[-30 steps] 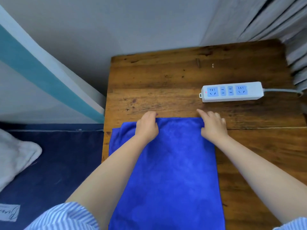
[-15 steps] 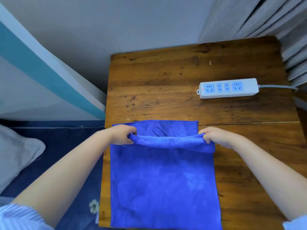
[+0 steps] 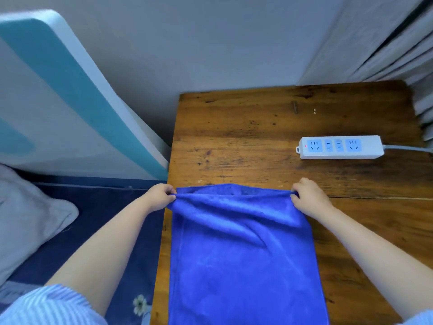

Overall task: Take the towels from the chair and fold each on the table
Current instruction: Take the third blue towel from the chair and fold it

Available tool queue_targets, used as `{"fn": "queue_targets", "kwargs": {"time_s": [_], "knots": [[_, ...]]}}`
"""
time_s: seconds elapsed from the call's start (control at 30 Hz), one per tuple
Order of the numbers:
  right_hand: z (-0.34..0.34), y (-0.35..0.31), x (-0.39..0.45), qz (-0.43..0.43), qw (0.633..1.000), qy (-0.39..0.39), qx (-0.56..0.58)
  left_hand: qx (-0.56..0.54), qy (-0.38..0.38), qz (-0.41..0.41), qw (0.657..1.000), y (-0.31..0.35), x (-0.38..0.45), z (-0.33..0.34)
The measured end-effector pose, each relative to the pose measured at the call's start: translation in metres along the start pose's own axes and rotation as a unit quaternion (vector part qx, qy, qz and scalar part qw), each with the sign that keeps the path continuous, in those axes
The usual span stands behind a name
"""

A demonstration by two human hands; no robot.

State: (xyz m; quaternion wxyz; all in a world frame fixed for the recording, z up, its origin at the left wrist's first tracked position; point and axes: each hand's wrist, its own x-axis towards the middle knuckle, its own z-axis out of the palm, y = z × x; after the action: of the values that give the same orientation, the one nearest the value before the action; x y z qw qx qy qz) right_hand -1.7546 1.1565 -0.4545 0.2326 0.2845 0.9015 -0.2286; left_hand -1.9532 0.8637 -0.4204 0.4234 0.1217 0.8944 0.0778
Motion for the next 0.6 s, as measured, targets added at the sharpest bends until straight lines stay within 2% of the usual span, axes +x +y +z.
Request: {"fn": "queue_targets", "kwargs": {"time_s": [0.1, 0.27, 0.47, 0.6], "knots": [[0.006, -0.004, -0.004, 0.007, 0.999, 0.031, -0.032, 0.046, 0.046, -0.015, 0.998, 0.005, 0.012, 0.003], [0.016, -0.008, -0.002, 0.021, 0.998, 0.029, -0.059, 0.130, 0.112, 0.006, 0.985, 0.018, 0.025, 0.011], [0.021, -0.010, 0.002, 0.052, 0.998, 0.038, -0.023, 0.237, 0.079, 0.053, 0.967, 0.018, 0.033, 0.024], [0.015, -0.020, -0.002, 0.021, 0.996, 0.025, -0.080, 0.294, 0.082, 0.105, 0.946, 0.008, 0.032, 0.027]]}}
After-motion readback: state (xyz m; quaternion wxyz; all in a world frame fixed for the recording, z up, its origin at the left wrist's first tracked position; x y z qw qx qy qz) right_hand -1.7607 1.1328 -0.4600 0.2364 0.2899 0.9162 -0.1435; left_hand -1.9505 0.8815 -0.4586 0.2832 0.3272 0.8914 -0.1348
